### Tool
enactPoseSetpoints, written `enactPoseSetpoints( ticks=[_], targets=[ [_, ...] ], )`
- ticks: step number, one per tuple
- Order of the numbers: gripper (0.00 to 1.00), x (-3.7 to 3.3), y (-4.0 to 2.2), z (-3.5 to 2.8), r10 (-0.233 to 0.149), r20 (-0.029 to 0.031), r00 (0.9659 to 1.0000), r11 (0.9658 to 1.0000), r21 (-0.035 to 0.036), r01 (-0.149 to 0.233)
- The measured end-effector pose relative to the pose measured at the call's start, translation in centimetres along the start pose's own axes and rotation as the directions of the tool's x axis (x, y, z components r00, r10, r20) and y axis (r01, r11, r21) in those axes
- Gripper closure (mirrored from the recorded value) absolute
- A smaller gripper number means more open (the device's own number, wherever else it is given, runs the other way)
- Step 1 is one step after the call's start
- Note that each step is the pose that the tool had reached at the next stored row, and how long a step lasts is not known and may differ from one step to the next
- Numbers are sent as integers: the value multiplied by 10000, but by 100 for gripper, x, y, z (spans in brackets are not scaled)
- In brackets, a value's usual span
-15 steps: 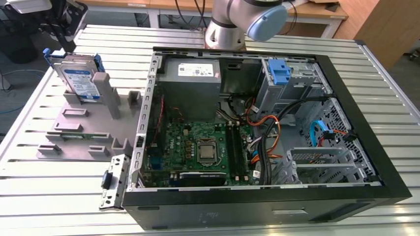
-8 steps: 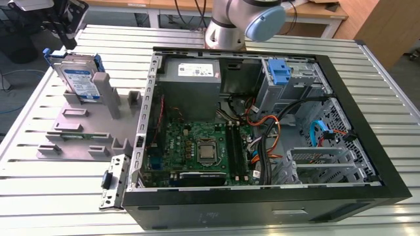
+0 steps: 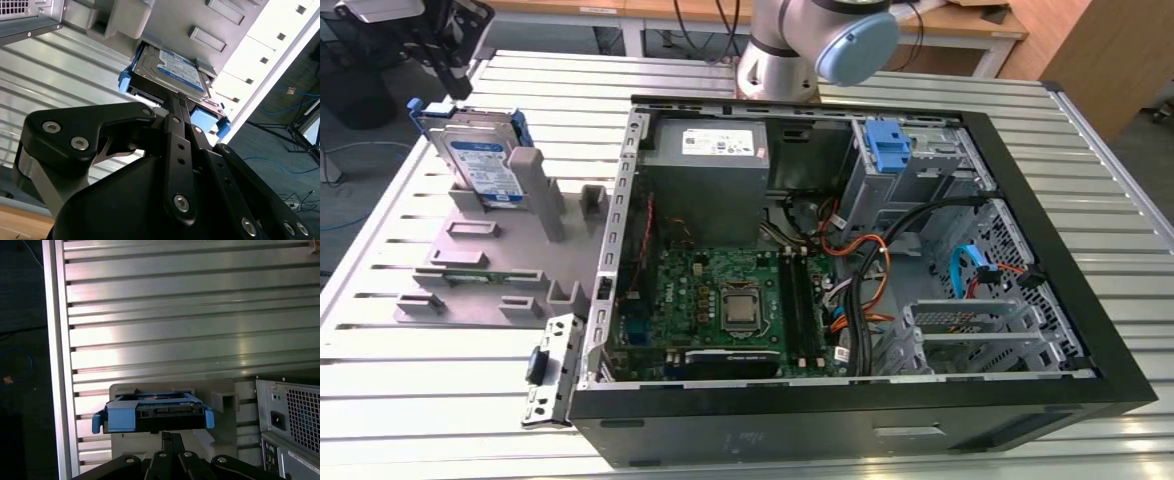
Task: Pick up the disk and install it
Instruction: 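Reach for the disk, then pick up the disk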
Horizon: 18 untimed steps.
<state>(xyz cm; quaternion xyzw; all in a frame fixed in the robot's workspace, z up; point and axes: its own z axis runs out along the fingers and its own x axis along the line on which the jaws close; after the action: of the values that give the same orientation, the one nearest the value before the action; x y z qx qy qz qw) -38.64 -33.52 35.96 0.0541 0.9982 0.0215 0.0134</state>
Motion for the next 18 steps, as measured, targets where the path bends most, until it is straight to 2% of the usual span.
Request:
enactPoseSetpoints(
  ticks=[5, 9, 15, 18],
  targets=[
    [89, 28, 1, 56, 38, 1, 10000, 10000, 1, -38],
    [89, 54, 0, 77, 54, 3, 10000, 10000, 2, -54],
    [89, 59, -1, 120, 59, 2, 10000, 10000, 2, -59],
    [89, 59, -1, 121, 59, 2, 10000, 10000, 2, -59]
  ],
)
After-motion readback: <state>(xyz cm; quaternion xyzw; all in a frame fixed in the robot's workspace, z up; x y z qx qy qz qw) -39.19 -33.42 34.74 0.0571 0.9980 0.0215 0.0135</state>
